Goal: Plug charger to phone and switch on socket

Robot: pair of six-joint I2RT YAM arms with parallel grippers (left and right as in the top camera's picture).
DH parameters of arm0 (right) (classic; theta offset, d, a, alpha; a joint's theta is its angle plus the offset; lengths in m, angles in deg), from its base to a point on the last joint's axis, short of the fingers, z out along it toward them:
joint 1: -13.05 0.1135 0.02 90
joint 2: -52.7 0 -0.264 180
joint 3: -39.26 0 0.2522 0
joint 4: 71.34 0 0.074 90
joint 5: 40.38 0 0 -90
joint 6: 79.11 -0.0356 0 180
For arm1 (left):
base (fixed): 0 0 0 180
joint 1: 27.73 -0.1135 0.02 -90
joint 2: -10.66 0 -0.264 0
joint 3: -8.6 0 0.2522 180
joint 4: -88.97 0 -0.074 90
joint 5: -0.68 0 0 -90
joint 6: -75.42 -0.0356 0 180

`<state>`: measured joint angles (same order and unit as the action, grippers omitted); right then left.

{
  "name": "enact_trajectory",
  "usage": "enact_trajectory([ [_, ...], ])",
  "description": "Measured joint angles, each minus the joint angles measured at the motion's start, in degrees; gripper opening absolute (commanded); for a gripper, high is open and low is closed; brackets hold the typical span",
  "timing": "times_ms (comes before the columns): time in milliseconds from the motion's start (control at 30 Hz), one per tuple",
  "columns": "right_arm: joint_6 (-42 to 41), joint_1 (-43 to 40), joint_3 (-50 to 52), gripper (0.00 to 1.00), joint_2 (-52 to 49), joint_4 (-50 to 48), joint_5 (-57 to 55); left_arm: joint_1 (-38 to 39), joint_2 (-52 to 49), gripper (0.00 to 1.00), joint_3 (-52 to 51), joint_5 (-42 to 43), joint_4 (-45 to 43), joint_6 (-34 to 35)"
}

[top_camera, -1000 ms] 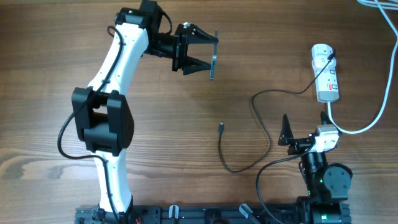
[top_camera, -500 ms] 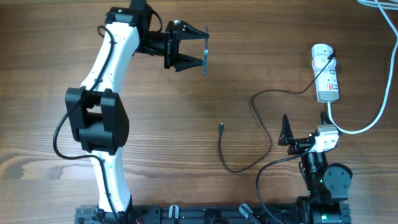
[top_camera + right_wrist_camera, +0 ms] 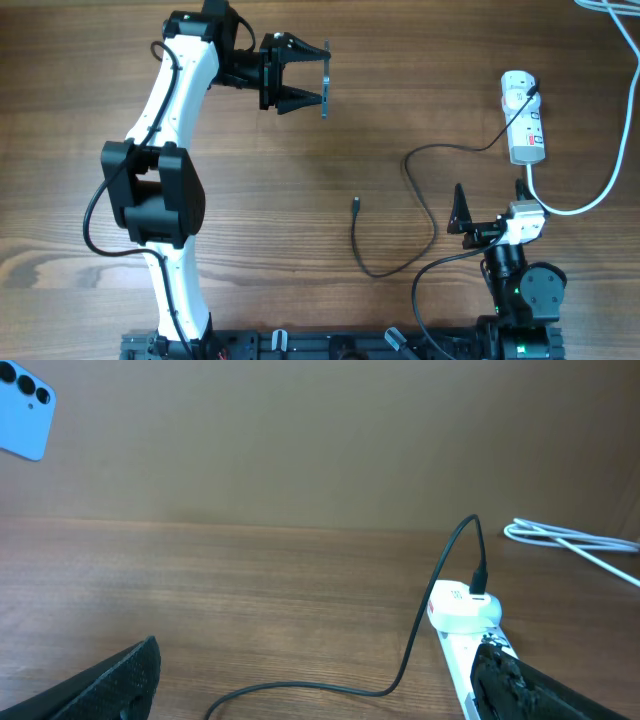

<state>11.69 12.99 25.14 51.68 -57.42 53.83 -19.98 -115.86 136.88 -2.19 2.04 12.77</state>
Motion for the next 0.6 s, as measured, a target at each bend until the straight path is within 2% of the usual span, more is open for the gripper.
enact_trajectory([
  [600, 0.00, 0.00, 0.00, 1.00, 0.00, 0.00, -0.02, 0.00, 0.00, 0.65, 0.00, 0.00, 1.27, 0.15],
])
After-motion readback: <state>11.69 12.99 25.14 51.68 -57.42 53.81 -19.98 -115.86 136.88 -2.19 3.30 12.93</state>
